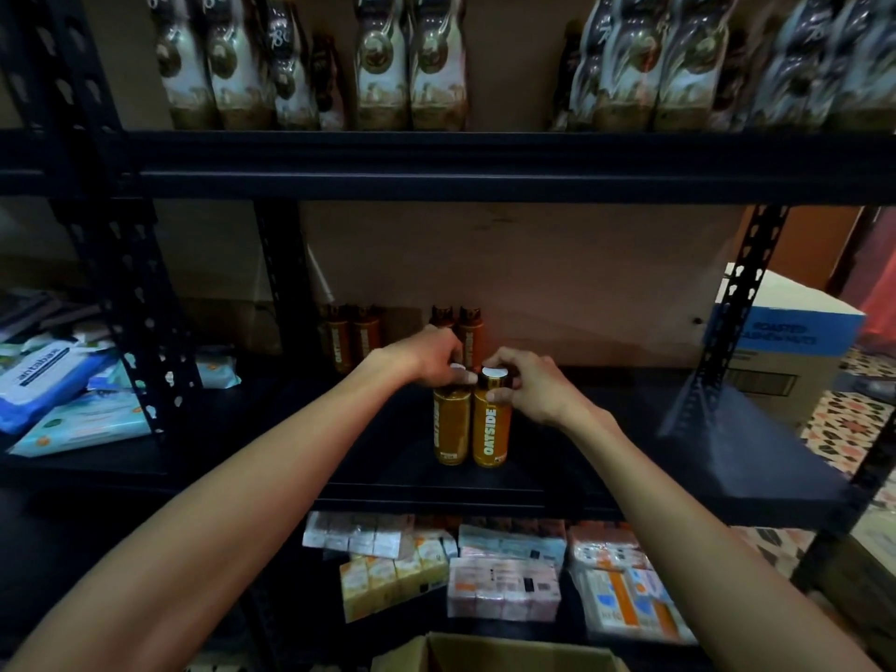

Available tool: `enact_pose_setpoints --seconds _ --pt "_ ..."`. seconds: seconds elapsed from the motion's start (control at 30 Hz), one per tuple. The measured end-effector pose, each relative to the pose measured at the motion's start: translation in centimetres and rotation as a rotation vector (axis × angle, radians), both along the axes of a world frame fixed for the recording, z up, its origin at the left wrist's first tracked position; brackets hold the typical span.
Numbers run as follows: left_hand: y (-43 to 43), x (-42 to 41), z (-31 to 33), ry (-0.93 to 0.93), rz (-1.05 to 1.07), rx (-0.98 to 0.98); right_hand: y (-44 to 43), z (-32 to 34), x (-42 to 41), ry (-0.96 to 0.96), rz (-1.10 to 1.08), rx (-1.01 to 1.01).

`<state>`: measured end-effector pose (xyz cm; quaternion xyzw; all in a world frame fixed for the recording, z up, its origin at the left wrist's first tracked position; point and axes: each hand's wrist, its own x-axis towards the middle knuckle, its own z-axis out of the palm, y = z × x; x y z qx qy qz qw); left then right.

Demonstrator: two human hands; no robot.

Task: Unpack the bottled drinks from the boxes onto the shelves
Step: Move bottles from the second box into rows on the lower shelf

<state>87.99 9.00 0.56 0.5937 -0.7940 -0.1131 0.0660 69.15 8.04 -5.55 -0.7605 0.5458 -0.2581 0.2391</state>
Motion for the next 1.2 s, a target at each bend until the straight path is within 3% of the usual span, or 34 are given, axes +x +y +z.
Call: enact_pose_setpoints --seconds 0.13,0.23,0.67,0.77,0.93,1.03,1.2 --pt "-0.1 0.3 0.3 -0.055 -0.059 0.096 -0.3 -0.2 0.1 0.001 -0.001 -0.007" --pt "-0.3 0.3 -0.1 -0.058 -0.027 0.044 -0.4 -0.4 0.1 -0.002 -0.001 -0.010" --pt "-1.0 1.3 -3.5 0.166 0.058 0.016 -0.1 -1.0 -0.3 -0.060 0.020 -0.019" --pt "-0.6 1.9 -4.0 0.272 0.075 0.032 0.9 -1.5 -0.5 -0.150 0.070 -0.046" --pt "0.7 2.4 -7.4 0.475 0.177 0.152 3.1 -5.8 -0.2 -0.462 -0.120 -0.014" --pt "1.3 1.7 -8.8 0.581 0.210 0.144 3.2 -8.7 0.5 -0.494 -0.111 0.082" --pt "1.6 -0.3 -9.0 0.630 0.207 0.092 2.7 -8.7 -0.8 -0.512 -0.174 0.067"
